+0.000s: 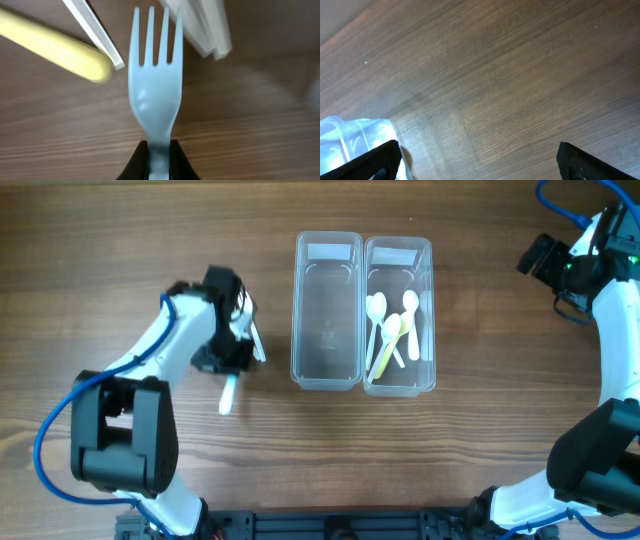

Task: Pack container
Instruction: 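Carry the blue fork into the left container and release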

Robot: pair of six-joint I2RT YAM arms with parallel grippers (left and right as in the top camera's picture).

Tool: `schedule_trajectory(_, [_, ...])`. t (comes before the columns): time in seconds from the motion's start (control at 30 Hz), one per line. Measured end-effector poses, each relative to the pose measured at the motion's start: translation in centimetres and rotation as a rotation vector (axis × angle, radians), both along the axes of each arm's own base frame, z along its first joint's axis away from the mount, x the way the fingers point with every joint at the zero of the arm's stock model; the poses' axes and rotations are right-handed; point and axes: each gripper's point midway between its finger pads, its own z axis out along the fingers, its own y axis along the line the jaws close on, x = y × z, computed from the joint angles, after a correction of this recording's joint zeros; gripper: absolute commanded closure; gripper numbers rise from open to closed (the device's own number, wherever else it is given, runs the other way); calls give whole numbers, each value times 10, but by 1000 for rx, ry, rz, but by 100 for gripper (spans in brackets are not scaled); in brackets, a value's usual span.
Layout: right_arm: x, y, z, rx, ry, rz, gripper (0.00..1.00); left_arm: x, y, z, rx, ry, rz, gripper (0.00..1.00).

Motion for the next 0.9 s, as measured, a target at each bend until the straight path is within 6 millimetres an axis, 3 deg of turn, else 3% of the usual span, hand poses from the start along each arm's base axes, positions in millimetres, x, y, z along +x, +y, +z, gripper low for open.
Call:
schedule_trajectory(0.1, [0, 0, 0, 0, -1, 0, 0, 46, -16, 61, -35, -153, 28, 96])
schedule_trajectory(0.2, [0, 0, 0, 1, 1, 1, 1, 88, -59, 121, -136, -364, 15, 96])
schedule_trajectory(0.3, [0, 0, 0, 1, 1, 0, 1, 94, -113, 145, -223, -471, -71, 96])
schedule_trajectory(0.43, [0, 0, 0, 1, 1, 0, 1, 86, -172, 124, -268, -450, -171, 92])
schedule_trajectory(0.53, [0, 0, 0, 1, 0, 0, 0, 92, -185, 83, -252, -382, -154, 85])
schedule_trajectory(0.6, [0, 0, 0, 1, 0, 1, 0, 94, -186, 50, -224, -320, -134, 64])
schedule_trajectory(0.63, [0, 0, 0, 1, 0, 0, 1, 95, -187, 39, -215, -301, -128, 51])
schedule_trajectory(0.67, [0, 0, 0, 1, 1, 0, 1, 95, -187, 33, -213, -294, -122, 45])
schedule_trajectory(0.73, [0, 0, 0, 1, 1, 0, 1, 97, -188, 36, -219, -301, -109, 33])
schedule_trajectory(0.77, [0, 0, 0, 1, 0, 0, 1, 99, -189, 42, -225, -312, -100, 32])
schedule_trajectory(0.83, [0, 0, 0, 1, 0, 0, 0, 104, -191, 66, -250, -361, -92, 36])
schedule_trajectory(0.9, [0, 0, 0, 1, 0, 0, 1, 107, -186, 104, -273, -441, -81, 36])
